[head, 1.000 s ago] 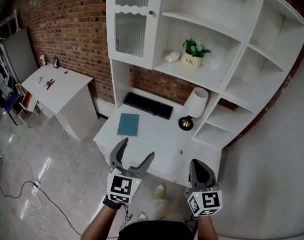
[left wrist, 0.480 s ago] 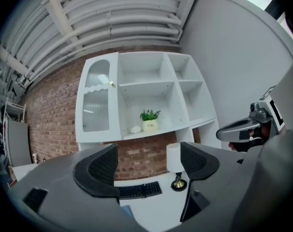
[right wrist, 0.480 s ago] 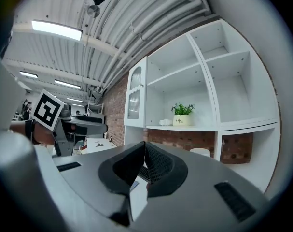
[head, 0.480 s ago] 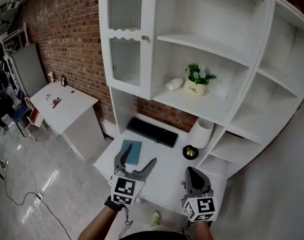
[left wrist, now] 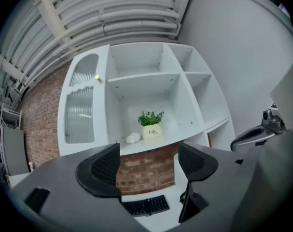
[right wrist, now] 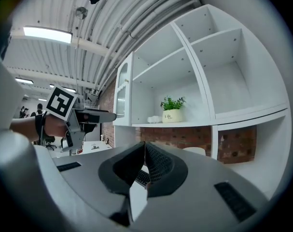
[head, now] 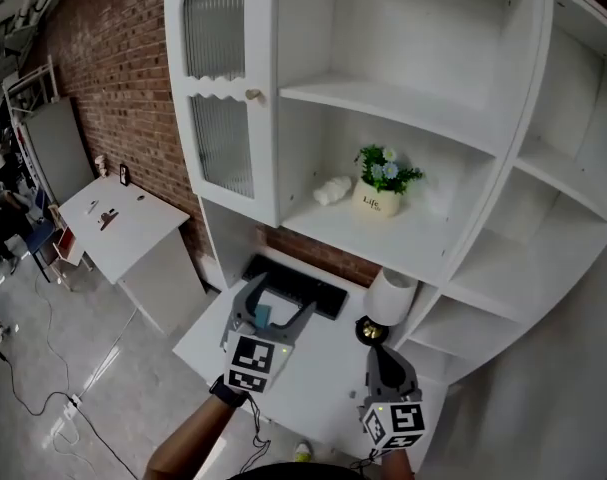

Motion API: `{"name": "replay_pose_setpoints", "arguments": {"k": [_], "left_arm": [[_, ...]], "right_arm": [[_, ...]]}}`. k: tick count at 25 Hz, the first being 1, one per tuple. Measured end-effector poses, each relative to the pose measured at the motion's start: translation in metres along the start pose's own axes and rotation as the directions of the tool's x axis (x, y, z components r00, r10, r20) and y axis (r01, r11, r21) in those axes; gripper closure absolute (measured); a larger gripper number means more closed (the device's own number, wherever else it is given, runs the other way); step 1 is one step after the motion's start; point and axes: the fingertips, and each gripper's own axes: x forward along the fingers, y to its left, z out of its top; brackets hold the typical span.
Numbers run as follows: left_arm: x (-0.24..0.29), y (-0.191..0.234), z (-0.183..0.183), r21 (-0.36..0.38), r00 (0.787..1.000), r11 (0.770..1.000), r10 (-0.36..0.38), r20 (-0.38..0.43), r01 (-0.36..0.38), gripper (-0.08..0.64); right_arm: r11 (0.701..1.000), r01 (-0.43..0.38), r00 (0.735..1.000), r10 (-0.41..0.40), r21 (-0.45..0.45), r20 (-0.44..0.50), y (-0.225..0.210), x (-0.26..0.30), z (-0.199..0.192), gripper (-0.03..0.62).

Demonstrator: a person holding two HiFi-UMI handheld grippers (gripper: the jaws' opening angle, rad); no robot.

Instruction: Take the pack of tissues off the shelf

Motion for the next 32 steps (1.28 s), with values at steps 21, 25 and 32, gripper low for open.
{"name": "replay_pose_setpoints", "arguments": {"k": [21, 25, 32], "left_arm": [[0.197, 0.048, 0.018, -0.018, 0.994, 0.999, -0.039, -0.102, 0.038, 0.172], [0.219, 0.055, 0.017, 0.014, 0.988, 0.999, -0.047, -0.146, 0.05, 0.172], [0.248, 0.069, 0.013, 0.08, 0.978, 0.995, -0.046, -0.202, 0.063, 0.188]], "right_arm": [[0.983, -0.185, 0.982, 0.185, 0.002, -0.02, -0.011, 0.061, -0.027, 0.588], [0.982, -0.188, 0.981, 0.189, 0.028, -0.042, -0.016, 0.069, -0.036, 0.589], [0.975, -0.21, 0.974, 0.215, 0.069, -0.074, -0.012, 0.078, -0.053, 0.588]]}}
